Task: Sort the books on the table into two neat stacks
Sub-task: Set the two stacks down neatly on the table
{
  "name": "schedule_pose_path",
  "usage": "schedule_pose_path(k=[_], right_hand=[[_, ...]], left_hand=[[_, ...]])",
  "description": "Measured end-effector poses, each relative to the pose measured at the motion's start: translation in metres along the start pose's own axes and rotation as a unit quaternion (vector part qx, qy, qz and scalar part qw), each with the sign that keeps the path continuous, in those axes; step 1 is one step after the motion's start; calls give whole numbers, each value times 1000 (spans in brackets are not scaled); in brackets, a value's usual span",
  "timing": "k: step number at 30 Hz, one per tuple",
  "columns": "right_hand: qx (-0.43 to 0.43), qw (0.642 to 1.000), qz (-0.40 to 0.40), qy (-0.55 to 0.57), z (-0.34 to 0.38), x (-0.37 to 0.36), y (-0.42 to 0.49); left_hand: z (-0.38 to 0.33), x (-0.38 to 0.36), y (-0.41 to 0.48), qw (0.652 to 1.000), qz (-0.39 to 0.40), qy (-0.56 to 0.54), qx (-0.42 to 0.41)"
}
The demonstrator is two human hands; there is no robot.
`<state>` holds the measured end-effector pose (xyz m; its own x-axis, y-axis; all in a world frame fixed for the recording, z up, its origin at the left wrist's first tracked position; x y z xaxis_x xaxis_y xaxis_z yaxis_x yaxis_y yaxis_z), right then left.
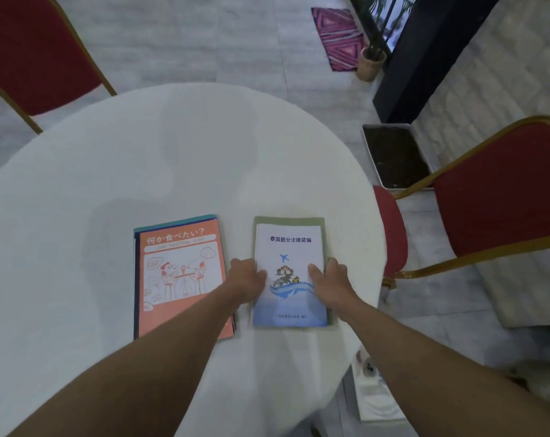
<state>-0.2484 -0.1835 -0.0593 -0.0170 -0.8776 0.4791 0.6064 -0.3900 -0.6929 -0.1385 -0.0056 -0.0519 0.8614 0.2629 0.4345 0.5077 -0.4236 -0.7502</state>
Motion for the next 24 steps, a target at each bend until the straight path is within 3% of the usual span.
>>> schedule_pose_path(k=[4,12,16,19,24], right_hand=[[-32,994,-21,-102,-3,-1,6],[-45,992,-9,-119,-5,-6,13],[-35,987,-83,-131,11,3,5],[43,978,-145,-144,41,3,-4],[127,975,-88,-162,98,-30,-9]], left_hand=[[1,-3,6,997,11,75,12],[1,-2,10,993,53,104,7],[1,19,-2,997,4,65,-31],[6,45,-18,996,-51,28,-65],[47,86,-48,989,-135,9,-56]])
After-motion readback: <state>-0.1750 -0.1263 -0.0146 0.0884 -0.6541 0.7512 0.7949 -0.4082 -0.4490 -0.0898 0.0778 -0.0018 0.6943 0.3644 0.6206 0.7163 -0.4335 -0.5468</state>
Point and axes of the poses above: each hand's wrist, its own y-axis towards the middle knuckle, its own x-axis out of the back of the hand, z = x × y, the point moved 6 cm from there along y, towards the middle knuckle, and after that the axes turned 15 degrees about z, right-handed, at the moved point
